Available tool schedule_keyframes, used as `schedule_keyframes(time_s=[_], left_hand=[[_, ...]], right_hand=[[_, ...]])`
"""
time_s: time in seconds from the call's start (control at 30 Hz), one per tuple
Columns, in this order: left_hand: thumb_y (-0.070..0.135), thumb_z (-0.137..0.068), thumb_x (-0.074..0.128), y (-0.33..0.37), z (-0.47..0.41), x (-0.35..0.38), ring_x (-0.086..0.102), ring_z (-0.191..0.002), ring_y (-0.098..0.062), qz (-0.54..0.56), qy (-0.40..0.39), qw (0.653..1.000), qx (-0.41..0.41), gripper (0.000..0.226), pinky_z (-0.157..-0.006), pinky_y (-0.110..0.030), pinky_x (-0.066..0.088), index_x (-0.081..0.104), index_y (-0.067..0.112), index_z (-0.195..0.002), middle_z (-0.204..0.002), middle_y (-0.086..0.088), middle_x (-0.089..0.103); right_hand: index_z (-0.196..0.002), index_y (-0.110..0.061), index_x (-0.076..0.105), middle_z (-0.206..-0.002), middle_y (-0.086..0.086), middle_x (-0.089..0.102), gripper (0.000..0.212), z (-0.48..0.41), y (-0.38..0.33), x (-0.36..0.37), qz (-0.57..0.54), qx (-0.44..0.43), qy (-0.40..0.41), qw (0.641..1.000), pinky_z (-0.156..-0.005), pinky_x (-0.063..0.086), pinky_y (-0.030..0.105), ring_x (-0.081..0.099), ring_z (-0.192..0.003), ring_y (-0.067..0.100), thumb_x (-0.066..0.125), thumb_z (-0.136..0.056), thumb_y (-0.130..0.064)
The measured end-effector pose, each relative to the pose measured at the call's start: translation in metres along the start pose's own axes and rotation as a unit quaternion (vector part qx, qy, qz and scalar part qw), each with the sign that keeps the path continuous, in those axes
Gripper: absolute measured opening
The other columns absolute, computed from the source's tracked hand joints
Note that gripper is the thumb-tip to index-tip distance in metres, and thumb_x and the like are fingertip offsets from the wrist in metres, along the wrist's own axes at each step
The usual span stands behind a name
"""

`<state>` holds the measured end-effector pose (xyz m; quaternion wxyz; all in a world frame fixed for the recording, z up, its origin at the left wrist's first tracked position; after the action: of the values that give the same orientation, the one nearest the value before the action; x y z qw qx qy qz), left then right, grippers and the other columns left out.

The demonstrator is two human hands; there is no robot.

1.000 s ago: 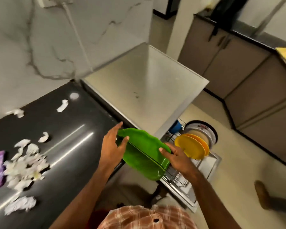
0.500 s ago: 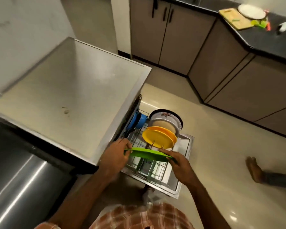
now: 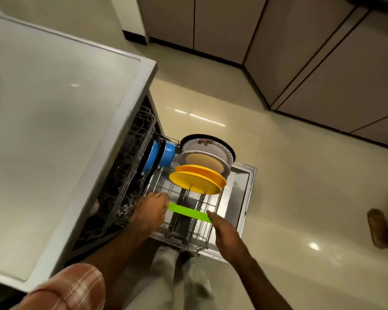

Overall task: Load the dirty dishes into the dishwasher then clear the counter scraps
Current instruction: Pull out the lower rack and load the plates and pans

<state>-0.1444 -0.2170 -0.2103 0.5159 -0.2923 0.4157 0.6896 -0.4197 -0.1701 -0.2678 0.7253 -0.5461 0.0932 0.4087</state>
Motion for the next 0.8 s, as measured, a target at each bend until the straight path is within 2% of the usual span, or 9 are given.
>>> schedule_keyframes(time_s=[0.07, 0.13, 0.23, 0.3, 0.37, 0.47, 0.6, 0.7, 0.8], left_hand=[[0.012, -0.094, 0.057, -0.003, -0.028, 0.022, 0.052, -0.095, -0.010, -0.003, -0.001, 1.000, -0.003, 0.020, -0.076, -0.024, 0.040, 0.054, 0.031, -0.100, -0.102, 0.010, 0.058], [0.009, -0.092, 0.058, -0.006, -0.053, 0.041, 0.048, -0.095, -0.009, 0.012, 0.003, 1.000, -0.003, 0.023, -0.077, -0.023, 0.041, 0.058, 0.028, -0.104, -0.104, 0.010, 0.057], [0.003, -0.087, 0.060, -0.013, -0.088, 0.068, 0.055, -0.095, -0.016, 0.033, -0.002, 0.999, 0.012, 0.024, -0.077, -0.031, 0.049, 0.060, 0.025, -0.096, -0.099, 0.007, 0.062], [-0.002, -0.084, 0.058, -0.018, -0.105, 0.082, 0.058, -0.091, -0.021, 0.047, -0.002, 0.999, 0.014, 0.026, -0.075, -0.036, 0.050, 0.059, 0.024, -0.091, -0.094, 0.004, 0.064], [-0.003, -0.086, 0.057, -0.023, -0.122, 0.094, 0.059, -0.090, -0.020, 0.054, -0.003, 0.998, 0.017, 0.024, -0.074, -0.032, 0.046, 0.062, 0.020, -0.094, -0.095, 0.002, 0.064], [-0.001, -0.089, 0.055, -0.034, -0.143, 0.109, 0.058, -0.089, -0.022, 0.069, -0.009, 0.997, 0.029, 0.021, -0.074, -0.034, 0.046, 0.063, 0.015, -0.098, -0.096, -0.003, 0.063], [-0.003, -0.087, 0.053, -0.048, -0.169, 0.126, 0.056, -0.087, -0.023, 0.063, -0.030, 0.997, 0.029, 0.023, -0.068, -0.035, 0.043, 0.058, 0.018, -0.096, -0.092, -0.001, 0.059], [-0.002, -0.089, 0.054, -0.053, -0.186, 0.136, 0.056, -0.088, -0.023, 0.034, -0.053, 0.998, 0.029, 0.022, -0.068, -0.032, 0.039, 0.058, 0.017, -0.099, -0.093, 0.000, 0.057], [0.003, -0.090, 0.056, -0.055, -0.203, 0.144, 0.054, -0.087, -0.020, -0.006, -0.071, 0.997, 0.025, 0.020, -0.069, -0.032, 0.042, 0.058, 0.021, -0.100, -0.091, 0.003, 0.052]], right_hand=[[-0.156, -0.031, 0.043, -0.158, -0.002, 0.047, 0.080, -0.017, 0.035, 0.024, -0.002, 0.015, -0.006, 1.000, -0.122, 0.034, 0.044, 0.042, -0.147, 0.012, 0.046, -0.089, 0.014], [-0.157, -0.030, 0.042, -0.160, -0.001, 0.046, 0.081, -0.031, 0.044, 0.033, -0.006, 0.034, -0.007, 0.999, -0.123, 0.032, 0.044, 0.040, -0.149, 0.015, 0.046, -0.087, 0.012], [-0.156, -0.034, 0.042, -0.159, 0.005, 0.046, 0.087, -0.054, 0.069, 0.052, 0.006, 0.065, 0.001, 0.998, -0.125, 0.030, 0.041, 0.041, -0.149, 0.021, 0.045, -0.082, 0.012], [-0.154, -0.035, 0.043, -0.156, 0.007, 0.050, 0.092, -0.066, 0.080, 0.061, 0.013, 0.076, 0.022, 0.997, -0.126, 0.027, 0.030, 0.044, -0.146, 0.024, 0.042, -0.082, 0.021], [-0.154, -0.027, 0.046, -0.155, 0.010, 0.050, 0.088, -0.083, 0.087, 0.067, 0.029, 0.085, 0.028, 0.996, -0.122, 0.021, 0.020, 0.045, -0.145, 0.026, 0.043, -0.082, 0.024], [-0.157, -0.025, 0.042, -0.159, 0.013, 0.045, 0.084, -0.107, 0.097, 0.068, 0.067, 0.083, 0.005, 0.994, -0.123, 0.025, 0.033, 0.040, -0.148, 0.031, 0.048, -0.087, 0.019], [-0.159, -0.028, 0.038, -0.160, 0.015, 0.042, 0.088, -0.135, 0.108, 0.078, 0.077, 0.090, -0.025, 0.993, -0.122, 0.034, 0.047, 0.039, -0.147, 0.035, 0.046, -0.086, 0.019], [-0.158, -0.032, 0.038, -0.159, 0.013, 0.045, 0.086, -0.153, 0.119, 0.087, 0.080, 0.103, -0.023, 0.991, -0.119, 0.039, 0.048, 0.044, -0.144, 0.035, 0.044, -0.089, 0.018], [-0.157, -0.037, 0.039, -0.150, 0.012, 0.054, 0.077, -0.164, 0.127, 0.094, 0.087, 0.141, -0.032, 0.986, -0.106, 0.048, 0.041, 0.058, -0.127, 0.033, 0.042, -0.096, 0.011]])
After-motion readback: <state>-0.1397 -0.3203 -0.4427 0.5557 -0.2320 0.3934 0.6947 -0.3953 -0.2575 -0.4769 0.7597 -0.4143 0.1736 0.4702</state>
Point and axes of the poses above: each hand's wrist, its own z-axis away from the middle knuckle, its own x-axis out of the palm, y = z × x, the point moved 1 cm from there along -z, towards the middle knuckle
